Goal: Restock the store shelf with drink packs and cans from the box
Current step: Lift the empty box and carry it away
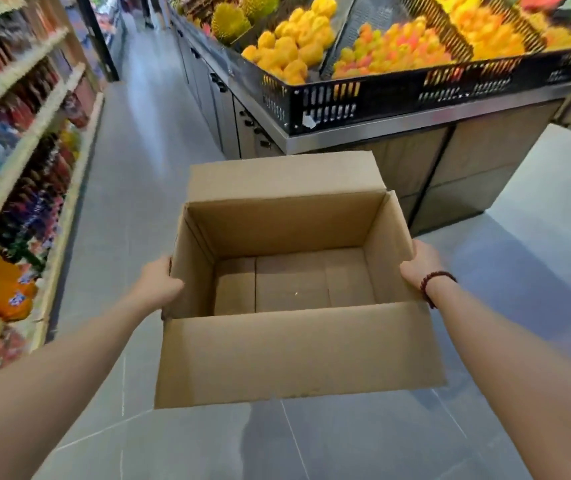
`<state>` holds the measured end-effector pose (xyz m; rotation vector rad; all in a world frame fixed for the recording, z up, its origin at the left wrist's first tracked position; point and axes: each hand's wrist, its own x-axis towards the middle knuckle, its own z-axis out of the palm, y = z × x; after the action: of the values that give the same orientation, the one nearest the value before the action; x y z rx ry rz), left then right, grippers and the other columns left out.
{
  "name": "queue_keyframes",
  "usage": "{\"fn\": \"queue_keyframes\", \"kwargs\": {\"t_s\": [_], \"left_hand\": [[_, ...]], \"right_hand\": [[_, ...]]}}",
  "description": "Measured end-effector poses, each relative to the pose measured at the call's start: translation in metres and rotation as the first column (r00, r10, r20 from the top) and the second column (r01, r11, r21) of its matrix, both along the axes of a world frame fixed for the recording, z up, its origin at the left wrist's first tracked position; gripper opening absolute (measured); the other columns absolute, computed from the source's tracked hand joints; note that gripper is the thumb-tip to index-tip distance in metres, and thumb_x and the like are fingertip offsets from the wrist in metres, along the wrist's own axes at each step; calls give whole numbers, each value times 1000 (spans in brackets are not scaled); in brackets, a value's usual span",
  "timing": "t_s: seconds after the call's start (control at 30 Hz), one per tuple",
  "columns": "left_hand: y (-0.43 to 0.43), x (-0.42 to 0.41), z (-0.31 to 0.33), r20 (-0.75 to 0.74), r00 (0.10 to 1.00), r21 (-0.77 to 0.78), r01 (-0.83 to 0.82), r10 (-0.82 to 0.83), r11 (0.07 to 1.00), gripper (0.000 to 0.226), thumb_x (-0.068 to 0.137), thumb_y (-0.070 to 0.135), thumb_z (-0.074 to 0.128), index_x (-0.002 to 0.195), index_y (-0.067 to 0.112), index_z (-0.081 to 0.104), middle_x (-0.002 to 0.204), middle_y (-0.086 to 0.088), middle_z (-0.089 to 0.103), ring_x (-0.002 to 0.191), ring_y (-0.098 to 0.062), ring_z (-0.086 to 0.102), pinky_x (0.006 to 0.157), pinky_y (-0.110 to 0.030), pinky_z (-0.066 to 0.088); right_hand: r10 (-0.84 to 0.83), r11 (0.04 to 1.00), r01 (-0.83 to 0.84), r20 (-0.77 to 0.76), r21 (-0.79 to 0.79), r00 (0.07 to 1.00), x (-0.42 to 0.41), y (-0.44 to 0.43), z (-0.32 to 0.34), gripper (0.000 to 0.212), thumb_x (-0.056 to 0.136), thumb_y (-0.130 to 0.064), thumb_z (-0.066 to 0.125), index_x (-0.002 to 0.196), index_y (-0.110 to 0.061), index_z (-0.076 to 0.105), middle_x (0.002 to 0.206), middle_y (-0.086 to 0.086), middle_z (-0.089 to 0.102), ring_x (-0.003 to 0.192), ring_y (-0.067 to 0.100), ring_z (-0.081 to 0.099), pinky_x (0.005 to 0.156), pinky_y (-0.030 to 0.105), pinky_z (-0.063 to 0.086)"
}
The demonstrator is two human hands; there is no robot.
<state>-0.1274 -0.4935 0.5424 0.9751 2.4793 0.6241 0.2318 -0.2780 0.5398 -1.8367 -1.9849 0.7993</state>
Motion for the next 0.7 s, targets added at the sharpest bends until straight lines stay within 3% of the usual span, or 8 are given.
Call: {"fn": "queue_keyframes", "kwargs": {"t_s": [0.2,0.37,0.7], "left_hand": [[118,13,-1,-16,992,-66,122,-123,990,33,84,0,52,117,3,50,98,-12,49,86,-28,48,67,-35,41],[205,45,-10,40,984,-85,177,-174,981,14,80,-3,49,92,5,48,83,-11,51,66,-21,50,45,-28,39],[368,148,-46,118,991,-115,73,-59,991,25,79,-4,51,103,2,48,81,-8,48,68,-19,47,49,-30,40]], "right_hand": [[-128,992,128,22,15,992,37,64,-9,32,80,-3,48,111,-11,54,101,15,59,85,31,51,71,34,42],[-168,986,169,69,4,983,79,129,-22,31,77,-2,48,105,-12,56,97,15,61,85,32,54,71,34,44],[-102,993,108,136,-41,985,167,320,-40,27,77,-6,50,104,-13,52,97,15,61,86,34,57,72,36,50]]}}
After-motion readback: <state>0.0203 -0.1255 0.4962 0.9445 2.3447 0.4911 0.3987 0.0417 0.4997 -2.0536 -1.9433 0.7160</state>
